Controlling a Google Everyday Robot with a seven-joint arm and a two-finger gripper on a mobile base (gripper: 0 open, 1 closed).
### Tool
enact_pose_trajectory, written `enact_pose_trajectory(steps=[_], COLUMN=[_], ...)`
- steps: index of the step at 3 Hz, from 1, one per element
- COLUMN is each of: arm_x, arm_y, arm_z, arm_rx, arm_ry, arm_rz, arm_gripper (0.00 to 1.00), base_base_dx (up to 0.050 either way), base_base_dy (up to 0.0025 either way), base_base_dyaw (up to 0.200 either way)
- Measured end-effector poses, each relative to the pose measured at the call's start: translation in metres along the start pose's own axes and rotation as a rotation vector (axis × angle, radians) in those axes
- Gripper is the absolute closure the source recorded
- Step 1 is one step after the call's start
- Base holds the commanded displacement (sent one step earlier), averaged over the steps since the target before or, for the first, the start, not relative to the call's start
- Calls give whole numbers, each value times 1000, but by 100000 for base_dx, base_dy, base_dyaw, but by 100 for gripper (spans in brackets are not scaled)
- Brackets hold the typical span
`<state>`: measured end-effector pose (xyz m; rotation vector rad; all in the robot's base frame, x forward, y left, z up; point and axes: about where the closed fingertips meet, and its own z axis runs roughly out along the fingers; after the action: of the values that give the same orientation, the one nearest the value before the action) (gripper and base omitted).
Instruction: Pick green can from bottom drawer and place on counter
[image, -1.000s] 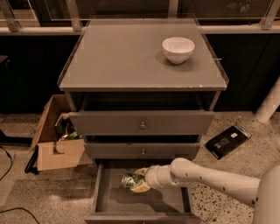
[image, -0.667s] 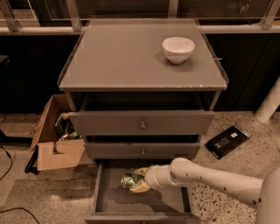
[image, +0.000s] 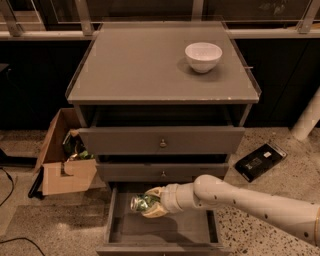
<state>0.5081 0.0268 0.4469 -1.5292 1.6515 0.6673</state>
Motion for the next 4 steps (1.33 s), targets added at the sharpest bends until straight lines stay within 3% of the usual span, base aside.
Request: enact_pose_trajectory(steps=[2, 3, 4], arm_x=[-114, -158, -206], arm_y=[11, 9, 10], arm_z=[-48, -67, -88], arm_rx=[2, 13, 49], arm_ry=[-11, -8, 13], arm_rz=[-154, -218, -301], arm_gripper=[100, 100, 100], base_base_dx=[0, 0, 0], base_base_dy=[0, 0, 0], base_base_dyaw=[0, 0, 0])
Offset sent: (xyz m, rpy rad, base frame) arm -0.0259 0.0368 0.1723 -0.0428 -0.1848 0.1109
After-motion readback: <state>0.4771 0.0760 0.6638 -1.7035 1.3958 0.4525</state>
